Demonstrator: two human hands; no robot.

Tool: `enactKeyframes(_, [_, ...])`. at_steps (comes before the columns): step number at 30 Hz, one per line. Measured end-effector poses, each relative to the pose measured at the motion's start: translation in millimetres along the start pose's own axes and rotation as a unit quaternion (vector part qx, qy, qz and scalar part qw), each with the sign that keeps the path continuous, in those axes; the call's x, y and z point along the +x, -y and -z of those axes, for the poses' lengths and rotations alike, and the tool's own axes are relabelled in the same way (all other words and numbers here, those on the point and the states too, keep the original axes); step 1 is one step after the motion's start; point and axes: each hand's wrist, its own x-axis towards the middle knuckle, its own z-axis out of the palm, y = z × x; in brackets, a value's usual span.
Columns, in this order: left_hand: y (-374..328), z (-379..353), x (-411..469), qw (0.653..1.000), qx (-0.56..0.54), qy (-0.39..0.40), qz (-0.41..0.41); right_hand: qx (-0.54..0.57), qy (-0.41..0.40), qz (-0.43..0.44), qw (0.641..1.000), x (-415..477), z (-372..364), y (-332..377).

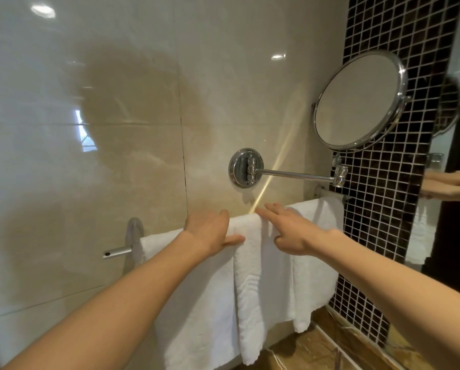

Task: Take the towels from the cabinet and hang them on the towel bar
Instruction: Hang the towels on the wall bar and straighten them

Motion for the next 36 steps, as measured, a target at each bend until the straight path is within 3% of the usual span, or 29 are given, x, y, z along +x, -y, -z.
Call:
enactKeyframes(13, [8.9, -5.5, -1.8, 1.0, 0.01, 0.013, 0.004, 0.012, 0.013, -0.016, 1.0, 5.0, 0.5, -3.4])
enactKeyframes(18, [-1.5, -4.2, 3.1, 1.0, -0.017, -0.022, -0.002, -0.014, 0.02, -0.02, 0.999, 10.2, -4.1, -2.3])
enactKeyframes(30, [-9.9, -2.3, 18.2, 0.999, -0.006, 0.026, -0.023, 0.024, 0.004, -0.014, 1.0, 8.8, -5.8, -11.9])
enactKeyframes(33, [-18.0, 2.6, 21.6, 0.999, -0.015, -0.004, -0.033, 0.073, -0.045, -0.051, 0.995, 5.7, -3.6, -25.2])
enactKeyframes(36, [-33.0, 3.4, 30.8, 0.997, -0.03, -0.031, -0.061, 0.062, -0.034, -0.095, 0.993, 0.8, -3.6, -49.5])
